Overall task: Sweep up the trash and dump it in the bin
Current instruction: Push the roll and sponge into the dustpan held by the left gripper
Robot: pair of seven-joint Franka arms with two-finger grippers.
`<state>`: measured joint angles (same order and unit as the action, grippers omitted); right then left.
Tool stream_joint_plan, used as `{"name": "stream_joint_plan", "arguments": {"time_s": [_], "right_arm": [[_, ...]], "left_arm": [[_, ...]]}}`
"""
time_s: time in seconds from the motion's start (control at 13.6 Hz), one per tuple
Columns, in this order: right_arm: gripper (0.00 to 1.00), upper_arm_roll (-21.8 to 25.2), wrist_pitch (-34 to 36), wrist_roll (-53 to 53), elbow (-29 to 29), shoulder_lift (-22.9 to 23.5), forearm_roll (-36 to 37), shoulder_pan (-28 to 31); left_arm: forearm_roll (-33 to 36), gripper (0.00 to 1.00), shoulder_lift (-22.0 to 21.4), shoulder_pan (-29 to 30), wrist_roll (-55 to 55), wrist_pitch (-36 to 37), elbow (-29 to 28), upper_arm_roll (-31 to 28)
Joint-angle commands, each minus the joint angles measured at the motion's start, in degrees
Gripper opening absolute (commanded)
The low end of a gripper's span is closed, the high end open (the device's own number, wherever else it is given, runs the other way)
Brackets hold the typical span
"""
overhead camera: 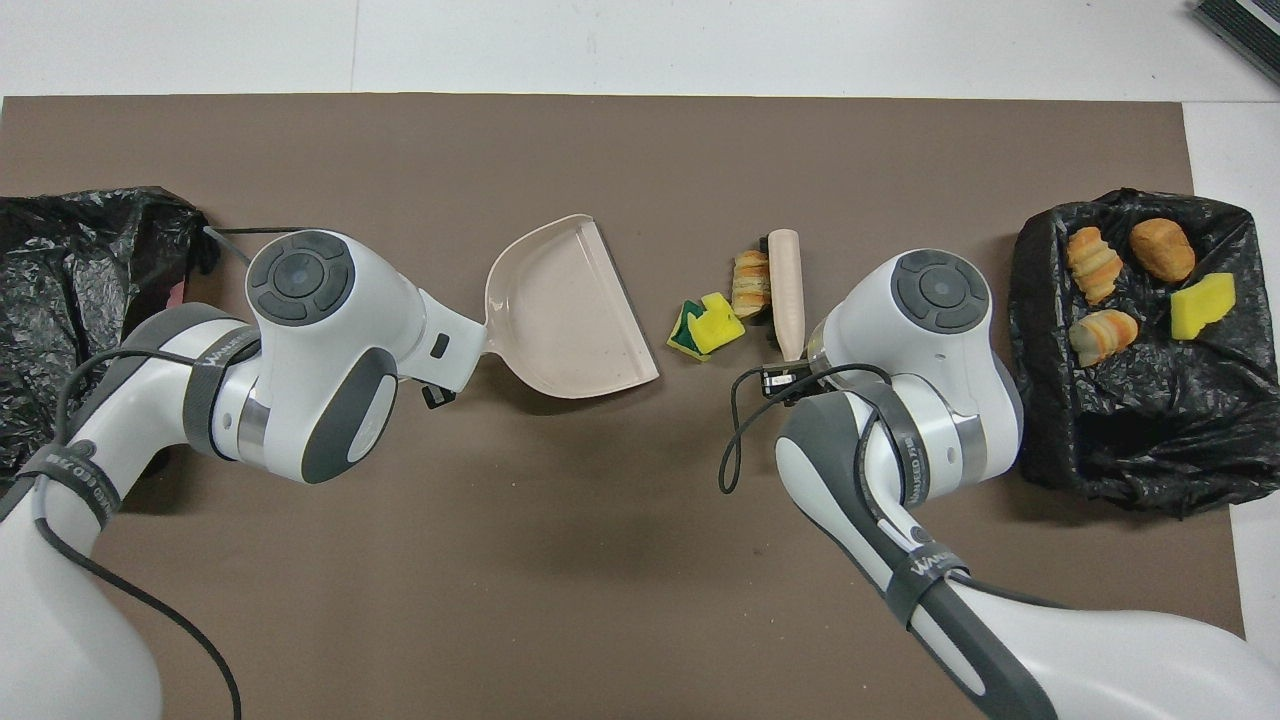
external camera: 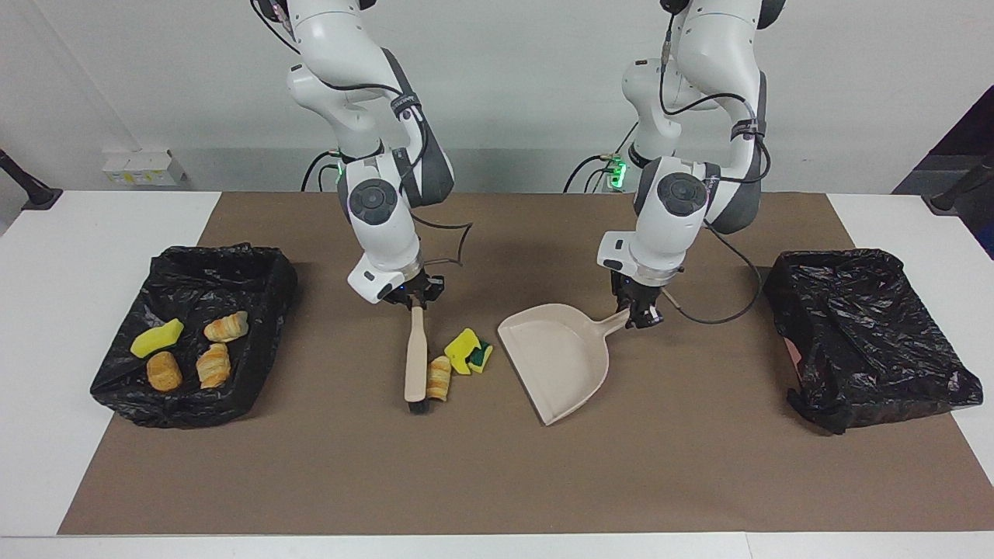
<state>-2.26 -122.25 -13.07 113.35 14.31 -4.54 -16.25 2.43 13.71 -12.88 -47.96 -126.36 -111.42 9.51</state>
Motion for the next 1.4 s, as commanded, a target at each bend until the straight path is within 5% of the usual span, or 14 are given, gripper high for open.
{"name": "stream_joint_plan", "arguments": {"time_s": [0.0, 0.22, 0.59, 1.03, 1.32], "right_arm": [[0.0, -0.38, -0.71, -0.11, -0.58, 1.33, -1.61, 0.34], [0.0, -0.47, -1.32, -0.2, -0.58, 1.86, -1.7, -1.14], [0.0, -0.64, -1.68, -2.75, -3.92, 3.62, -7.65, -7.03], [0.0, -0.73, -5.54, -3.36, -8.22, 5.9, -21.55, -12.22], [0.0, -0.73, -5.46, -10.81, -9.9, 6.17, -22.0, -15.3]], "left_arm": [[1.0, 0.0, -0.79, 0.4, -3.96, -0.99, -0.29, 0.07], [2.14, 0.0, -0.96, -0.12, -11.1, -0.47, -0.55, -0.02], [9.25, 0.0, -1.05, -2.05, -3.58, 4.09, 1.03, -0.11], [8.56, 0.0, -0.97, -1.45, -0.12, 2.53, 0.68, 0.15], [3.93, 0.0, -0.97, 0.48, 0.76, 2.35, 0.42, 0.15]]}}
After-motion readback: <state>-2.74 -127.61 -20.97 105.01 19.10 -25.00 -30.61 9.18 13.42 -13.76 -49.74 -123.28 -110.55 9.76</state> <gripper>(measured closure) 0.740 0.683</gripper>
